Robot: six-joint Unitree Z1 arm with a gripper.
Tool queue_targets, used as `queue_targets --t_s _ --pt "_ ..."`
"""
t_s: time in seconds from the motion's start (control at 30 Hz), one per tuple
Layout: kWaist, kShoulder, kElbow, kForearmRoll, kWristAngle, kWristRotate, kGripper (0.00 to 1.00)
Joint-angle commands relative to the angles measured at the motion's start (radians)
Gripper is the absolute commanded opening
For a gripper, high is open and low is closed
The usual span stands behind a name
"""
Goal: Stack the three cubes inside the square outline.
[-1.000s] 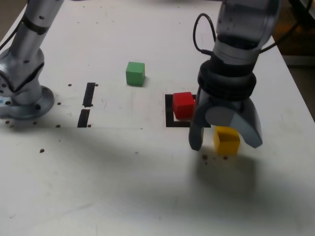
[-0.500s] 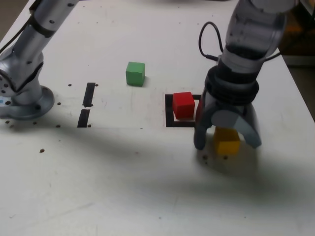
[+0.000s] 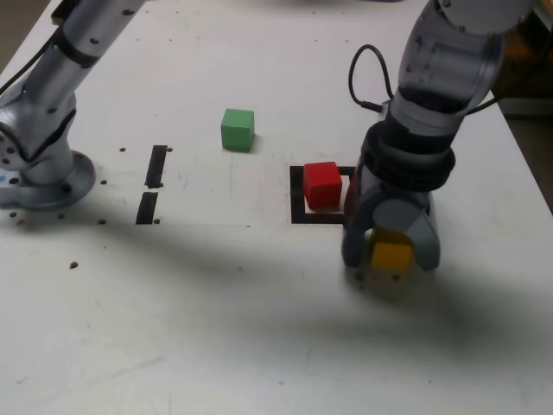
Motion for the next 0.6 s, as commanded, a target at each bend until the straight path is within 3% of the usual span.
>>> queue_targets --t_s 0.0,0.07,0.17,0.57 --pt "-0.003 -0.017 -0.003 -0.017 0.007 -0.001 0.16" --pt "-0.007 -0.025 0.0 -0.027 0.013 -0.001 0.07" --pt "-0.015 -0.046 0.007 -0.026 0.019 -0.003 0.01" --pt "-0.054 -0.298 0.056 0.101 0.097 -0.052 0.0"
